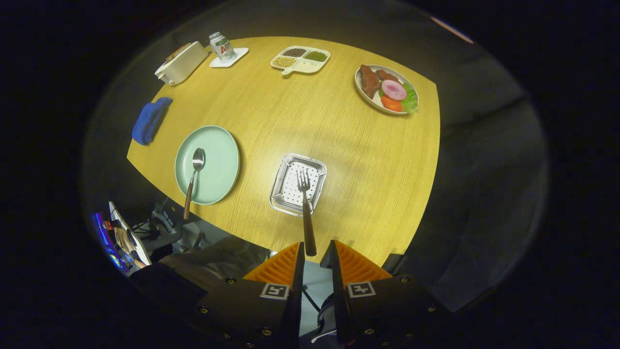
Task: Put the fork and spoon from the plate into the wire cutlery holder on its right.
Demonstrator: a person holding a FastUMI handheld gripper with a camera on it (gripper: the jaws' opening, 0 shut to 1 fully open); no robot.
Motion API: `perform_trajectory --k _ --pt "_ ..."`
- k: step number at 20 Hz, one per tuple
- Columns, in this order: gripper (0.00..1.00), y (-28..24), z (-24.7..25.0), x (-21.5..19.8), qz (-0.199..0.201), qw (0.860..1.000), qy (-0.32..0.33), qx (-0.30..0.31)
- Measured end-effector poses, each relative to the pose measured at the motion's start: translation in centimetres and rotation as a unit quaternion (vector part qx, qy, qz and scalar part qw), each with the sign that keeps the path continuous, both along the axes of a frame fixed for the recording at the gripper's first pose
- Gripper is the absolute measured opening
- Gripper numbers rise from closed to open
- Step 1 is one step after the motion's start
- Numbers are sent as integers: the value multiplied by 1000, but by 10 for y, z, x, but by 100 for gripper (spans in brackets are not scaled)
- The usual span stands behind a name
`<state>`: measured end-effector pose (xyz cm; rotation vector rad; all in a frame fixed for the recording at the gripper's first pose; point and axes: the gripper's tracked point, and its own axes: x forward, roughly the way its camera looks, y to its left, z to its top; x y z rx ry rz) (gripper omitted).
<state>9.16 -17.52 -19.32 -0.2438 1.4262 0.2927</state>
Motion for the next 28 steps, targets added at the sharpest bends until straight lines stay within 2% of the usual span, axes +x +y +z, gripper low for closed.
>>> perform_trajectory --k 3,11,18,21,23,28 --pt "29 21 18 -19 -21 999 -29 40" --pt "29 89 33 -64 -29 993 -62 101" --pt "29 162 9 -99 -5 990 -26 139" --pt "29 187 -5 -105 10 991 -14 136" --pt "33 203 -17 -110 18 991 -2 136" --pt "33 245 -50 -119 11 987 41 157"
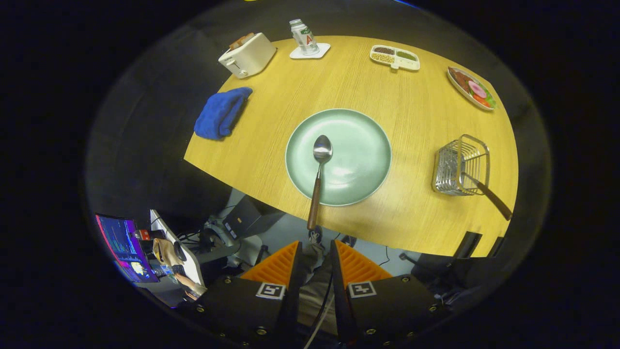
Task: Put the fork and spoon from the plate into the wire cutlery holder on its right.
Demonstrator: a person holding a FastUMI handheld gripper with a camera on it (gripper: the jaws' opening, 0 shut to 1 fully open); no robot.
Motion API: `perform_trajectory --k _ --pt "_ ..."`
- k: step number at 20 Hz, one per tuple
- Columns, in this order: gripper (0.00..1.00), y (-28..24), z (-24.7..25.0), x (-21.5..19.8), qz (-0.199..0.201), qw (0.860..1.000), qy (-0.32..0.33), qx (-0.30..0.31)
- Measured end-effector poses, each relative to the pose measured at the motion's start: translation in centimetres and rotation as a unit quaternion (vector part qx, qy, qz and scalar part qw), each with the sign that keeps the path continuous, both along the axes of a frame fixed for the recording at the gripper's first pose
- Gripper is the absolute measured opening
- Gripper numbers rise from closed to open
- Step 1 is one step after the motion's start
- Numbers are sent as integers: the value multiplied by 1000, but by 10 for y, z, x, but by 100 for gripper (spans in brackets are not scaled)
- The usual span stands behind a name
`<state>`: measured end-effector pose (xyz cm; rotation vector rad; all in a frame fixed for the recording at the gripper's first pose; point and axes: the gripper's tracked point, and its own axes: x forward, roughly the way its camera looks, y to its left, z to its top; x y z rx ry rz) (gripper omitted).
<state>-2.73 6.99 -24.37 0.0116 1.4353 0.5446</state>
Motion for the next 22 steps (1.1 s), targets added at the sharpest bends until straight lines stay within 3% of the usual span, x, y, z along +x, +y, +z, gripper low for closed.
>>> perform_trajectory --k 22 --pt "33 40 -92 7 3 997 46 -56"
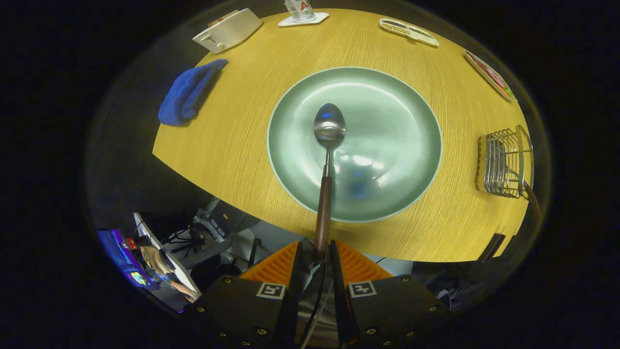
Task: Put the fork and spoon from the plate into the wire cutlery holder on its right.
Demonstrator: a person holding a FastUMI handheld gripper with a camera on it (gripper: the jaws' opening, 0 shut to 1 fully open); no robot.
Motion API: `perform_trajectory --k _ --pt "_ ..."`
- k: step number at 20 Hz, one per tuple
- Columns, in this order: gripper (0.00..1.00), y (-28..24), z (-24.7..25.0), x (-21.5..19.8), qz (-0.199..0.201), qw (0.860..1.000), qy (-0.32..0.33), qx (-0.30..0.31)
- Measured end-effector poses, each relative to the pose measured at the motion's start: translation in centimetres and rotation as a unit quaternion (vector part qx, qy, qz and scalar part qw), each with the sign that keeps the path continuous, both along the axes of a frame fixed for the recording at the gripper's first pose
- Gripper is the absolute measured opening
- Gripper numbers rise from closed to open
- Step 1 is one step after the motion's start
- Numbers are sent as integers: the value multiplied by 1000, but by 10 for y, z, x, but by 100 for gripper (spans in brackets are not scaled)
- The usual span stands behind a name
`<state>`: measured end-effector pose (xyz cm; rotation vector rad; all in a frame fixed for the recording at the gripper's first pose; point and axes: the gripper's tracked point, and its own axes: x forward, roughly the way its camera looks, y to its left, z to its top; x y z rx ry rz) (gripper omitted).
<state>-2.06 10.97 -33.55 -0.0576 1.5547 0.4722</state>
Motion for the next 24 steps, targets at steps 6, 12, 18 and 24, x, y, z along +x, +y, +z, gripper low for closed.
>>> perform_trajectory --k 6,12,18,24 --pt "33 7 -10 3 5 1000 3 -5" --pt "15 -3 -10 4 31 999 -4 -10" --pt "5 -34 12 -3 77 997 -3 -16" --pt "5 -89 57 6 83 996 -21 -22"
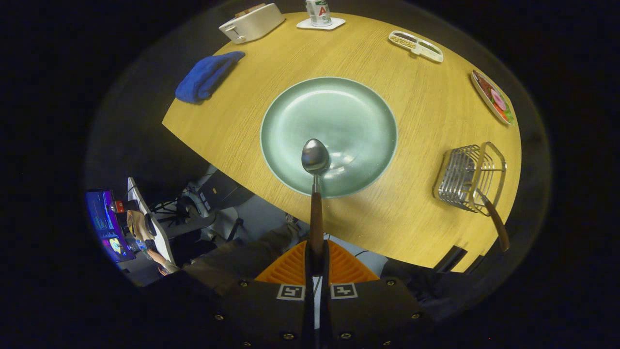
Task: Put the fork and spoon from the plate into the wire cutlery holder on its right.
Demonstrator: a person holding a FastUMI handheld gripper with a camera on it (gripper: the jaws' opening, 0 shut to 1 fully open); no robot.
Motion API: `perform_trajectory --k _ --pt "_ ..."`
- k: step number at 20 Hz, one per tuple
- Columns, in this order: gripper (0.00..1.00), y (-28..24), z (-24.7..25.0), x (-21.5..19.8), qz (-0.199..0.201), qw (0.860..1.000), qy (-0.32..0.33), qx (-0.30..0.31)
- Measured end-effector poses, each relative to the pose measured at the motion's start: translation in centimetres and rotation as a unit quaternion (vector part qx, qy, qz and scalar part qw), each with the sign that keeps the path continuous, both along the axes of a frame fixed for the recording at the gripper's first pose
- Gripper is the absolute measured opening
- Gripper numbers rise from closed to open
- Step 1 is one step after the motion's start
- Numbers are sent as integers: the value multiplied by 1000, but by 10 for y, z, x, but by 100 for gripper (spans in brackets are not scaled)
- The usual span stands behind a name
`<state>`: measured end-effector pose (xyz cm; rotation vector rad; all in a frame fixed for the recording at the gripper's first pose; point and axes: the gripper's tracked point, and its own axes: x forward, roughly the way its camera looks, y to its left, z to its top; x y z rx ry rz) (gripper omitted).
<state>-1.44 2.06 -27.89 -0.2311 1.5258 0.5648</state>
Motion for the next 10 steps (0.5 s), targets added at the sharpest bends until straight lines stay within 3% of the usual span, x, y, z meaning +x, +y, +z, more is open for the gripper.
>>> perform_trajectory --k 6,10 --pt "5 -58 36 8 -28 1000 -11 -3" --pt "5 -97 61 11 -70 997 -10 11"
